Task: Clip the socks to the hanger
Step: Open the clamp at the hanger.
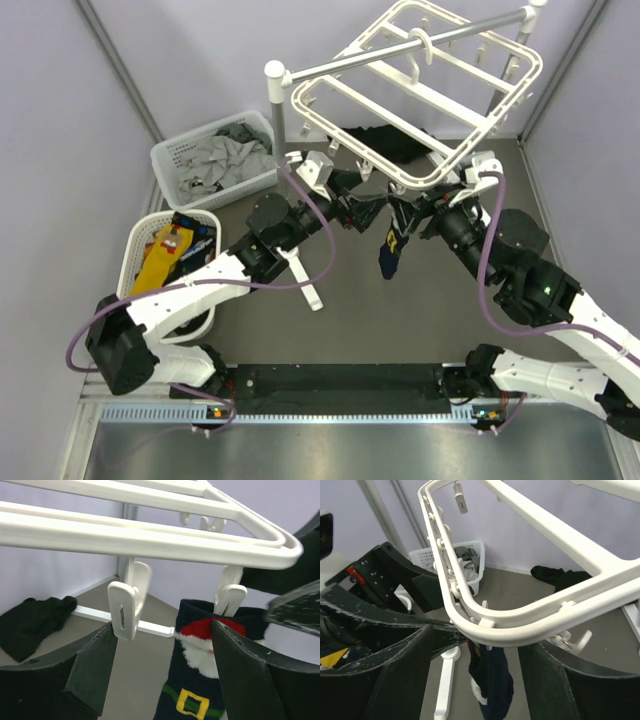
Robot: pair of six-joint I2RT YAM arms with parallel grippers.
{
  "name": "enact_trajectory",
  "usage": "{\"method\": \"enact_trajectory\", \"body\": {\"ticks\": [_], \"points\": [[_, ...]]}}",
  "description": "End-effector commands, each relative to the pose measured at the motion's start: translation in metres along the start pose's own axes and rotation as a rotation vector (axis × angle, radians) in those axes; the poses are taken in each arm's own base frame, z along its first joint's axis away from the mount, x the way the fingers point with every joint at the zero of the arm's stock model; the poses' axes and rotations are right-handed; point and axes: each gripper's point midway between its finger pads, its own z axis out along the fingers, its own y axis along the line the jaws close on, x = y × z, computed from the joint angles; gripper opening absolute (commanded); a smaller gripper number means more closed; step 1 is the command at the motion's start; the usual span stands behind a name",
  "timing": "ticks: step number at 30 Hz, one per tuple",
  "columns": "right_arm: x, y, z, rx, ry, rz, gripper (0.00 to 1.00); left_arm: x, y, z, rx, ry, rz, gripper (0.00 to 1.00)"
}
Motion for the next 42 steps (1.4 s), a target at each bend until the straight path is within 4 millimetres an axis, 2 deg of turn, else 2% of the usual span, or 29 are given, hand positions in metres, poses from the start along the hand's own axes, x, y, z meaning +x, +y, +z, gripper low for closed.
{"method": "enact_trajectory", "body": {"ticks": [1, 5, 8, 14, 18, 25, 32, 36, 40, 42], "points": [[-0.014, -0.005, -0.009, 0.011, -0.036, -0.008, 0.66, -0.029, 0.012, 0.014, -0.063, -0.094, 0.131, 0.79], [-0.014, -0.007, -0.009, 0.019, -0.034, -0.017, 0.66, -0.026, 0.034, 0.014, -0.167, -0.107, 0.194, 0.79], [-0.015, -0.009, -0.011, 0.028, -0.037, -0.023, 0.66, -0.028, 0.043, 0.012, -0.213, -0.130, 0.224, 0.78], [-0.015, -0.015, -0.011, 0.056, -0.039, -0.044, 0.67, -0.030, 0.049, 0.012, -0.239, -0.148, 0.261, 0.77], [-0.015, -0.018, -0.012, 0.066, -0.040, -0.053, 0.67, -0.031, 0.046, 0.013, -0.220, -0.158, 0.262, 0.73], [-0.016, -0.020, -0.014, 0.070, -0.042, -0.054, 0.67, -0.037, 0.045, 0.012, -0.216, -0.169, 0.307, 0.62], [-0.020, -0.018, -0.018, 0.051, -0.054, -0.045, 0.67, -0.038, 0.040, 0.011, -0.185, -0.157, 0.335, 0.43], [-0.028, -0.013, -0.022, 0.015, -0.064, -0.047, 0.67, -0.032, 0.035, 0.012, -0.155, -0.130, 0.323, 0.29], [-0.034, 0.000, -0.027, -0.064, -0.051, -0.051, 0.67, -0.024, 0.032, 0.010, -0.137, -0.098, 0.299, 0.20], [-0.044, 0.005, -0.032, -0.097, -0.056, -0.050, 0.67, -0.023, 0.029, 0.010, -0.124, -0.091, 0.285, 0.18]]}}
